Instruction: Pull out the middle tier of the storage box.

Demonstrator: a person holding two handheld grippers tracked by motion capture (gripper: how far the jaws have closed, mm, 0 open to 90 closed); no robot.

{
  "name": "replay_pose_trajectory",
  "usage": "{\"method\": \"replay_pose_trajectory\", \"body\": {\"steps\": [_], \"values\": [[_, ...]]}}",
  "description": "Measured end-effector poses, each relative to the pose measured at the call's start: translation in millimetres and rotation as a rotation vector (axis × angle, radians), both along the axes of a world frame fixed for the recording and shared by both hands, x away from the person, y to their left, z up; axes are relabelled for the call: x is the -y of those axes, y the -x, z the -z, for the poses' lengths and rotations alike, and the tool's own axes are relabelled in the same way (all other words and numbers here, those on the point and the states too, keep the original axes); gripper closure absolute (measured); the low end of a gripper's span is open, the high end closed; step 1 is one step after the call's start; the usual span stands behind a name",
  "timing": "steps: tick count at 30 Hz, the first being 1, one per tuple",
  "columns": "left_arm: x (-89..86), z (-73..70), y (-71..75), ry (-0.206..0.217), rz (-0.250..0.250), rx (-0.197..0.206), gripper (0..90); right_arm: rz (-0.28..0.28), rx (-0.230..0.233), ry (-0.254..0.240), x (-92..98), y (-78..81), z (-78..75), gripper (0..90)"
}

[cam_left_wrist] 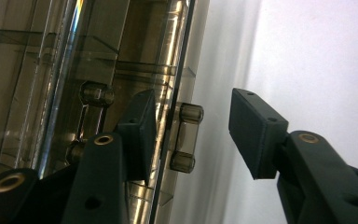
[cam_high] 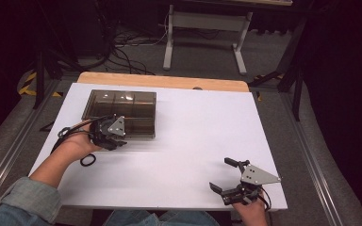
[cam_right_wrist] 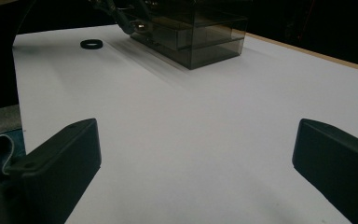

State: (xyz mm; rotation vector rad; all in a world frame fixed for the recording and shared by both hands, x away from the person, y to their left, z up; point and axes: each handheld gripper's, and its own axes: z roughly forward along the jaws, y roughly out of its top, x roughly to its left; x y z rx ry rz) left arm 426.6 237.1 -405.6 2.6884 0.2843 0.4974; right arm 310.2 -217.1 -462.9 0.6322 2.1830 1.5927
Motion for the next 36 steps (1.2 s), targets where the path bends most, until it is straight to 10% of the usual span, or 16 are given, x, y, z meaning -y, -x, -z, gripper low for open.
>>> {"method": "replay_pose_trajectory", "body": {"steps": [11, 36], "values": [[4.3, 6.6, -0.6, -0.095, -0.005, 0.046, 63.7, -0.001, -0.001, -0.001, 0.6, 0.0, 0.0, 1.6], [5.6, -2.8, 15.9, -0.101, 0.017, 0.047, 68.1, -0.005, 0.001, 0.003, 0.0, 0.3, -0.1, 1.6]]}}
